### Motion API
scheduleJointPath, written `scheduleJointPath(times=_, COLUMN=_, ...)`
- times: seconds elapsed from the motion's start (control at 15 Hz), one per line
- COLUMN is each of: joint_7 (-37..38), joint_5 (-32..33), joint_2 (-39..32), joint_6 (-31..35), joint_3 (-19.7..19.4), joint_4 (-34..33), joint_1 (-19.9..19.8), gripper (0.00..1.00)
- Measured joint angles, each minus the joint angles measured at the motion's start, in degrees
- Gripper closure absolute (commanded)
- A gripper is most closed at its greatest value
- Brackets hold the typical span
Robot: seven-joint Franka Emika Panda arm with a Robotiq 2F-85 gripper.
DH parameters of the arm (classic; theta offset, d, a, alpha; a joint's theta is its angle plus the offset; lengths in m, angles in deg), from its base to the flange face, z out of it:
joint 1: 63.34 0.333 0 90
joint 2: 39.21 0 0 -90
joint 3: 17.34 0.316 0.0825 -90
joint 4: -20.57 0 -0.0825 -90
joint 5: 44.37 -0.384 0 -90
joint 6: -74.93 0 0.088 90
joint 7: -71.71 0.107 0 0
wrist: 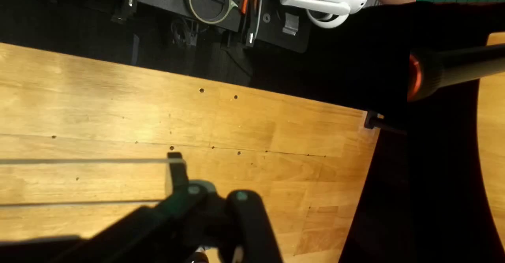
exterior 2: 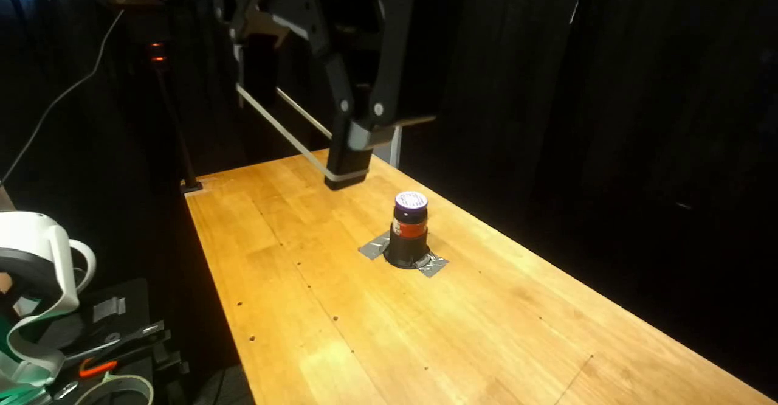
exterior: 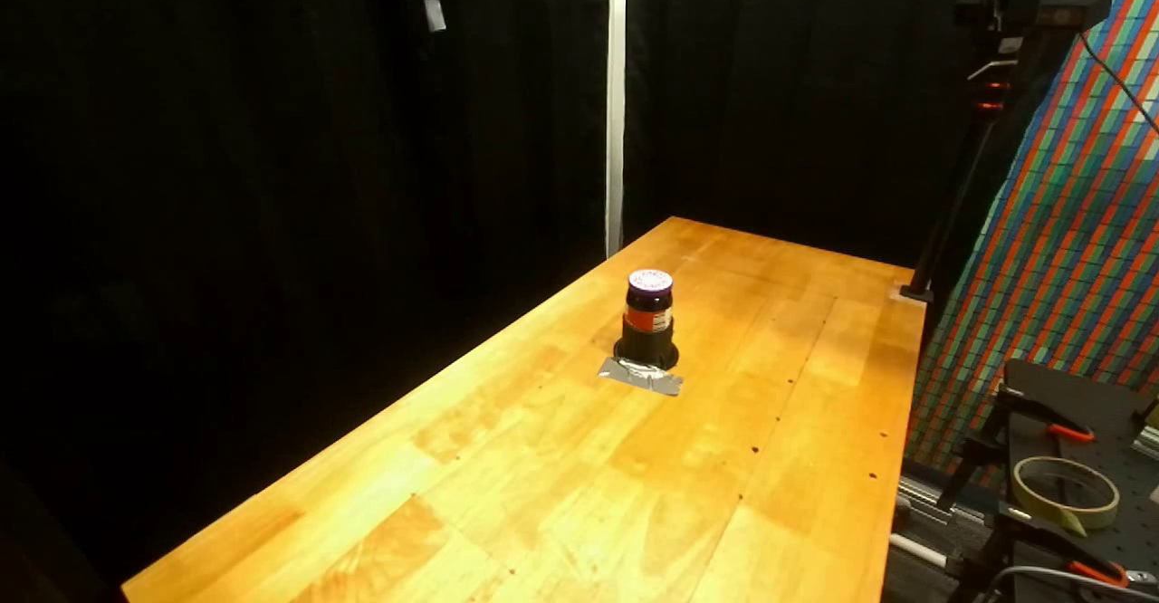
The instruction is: Put the rubber band around the brown cup
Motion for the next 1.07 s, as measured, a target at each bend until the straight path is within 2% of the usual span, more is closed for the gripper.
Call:
scheduleJointPath(times=0.13, joint_7=1.7, joint_5=-0.12, joint_2=-1.07, joint_6=-0.16, joint_3=1.83, joint_4=-0.7, joint_1=0.03, gripper=0.0)
scheduleJointPath(times=0.27, joint_7=5.98, joint_5=-0.34, joint_2=-3.91, joint_6=-1.28, joint_3=5.46, joint_4=-3.18, joint_1=0.67, gripper=0.0)
scheduleJointPath(times=0.6, joint_7=23.61, joint_5=-0.45, joint_2=-18.41, joint_6=-6.95, joint_3=14.96, joint_4=-15.35, joint_1=2.73, gripper=0.0)
scheduleJointPath(times=0.87, joint_7=31.52, joint_5=-1.46, joint_2=-31.8, joint_6=-6.76, joint_3=17.88, joint_4=-25.96, joint_1=5.19, gripper=0.0)
scheduleJointPath(times=1.07, joint_7=34.91, joint_5=-2.35, joint_2=-41.24, joint_6=-3.78, joint_3=19.45, joint_4=-34.19, joint_1=6.17, gripper=0.0)
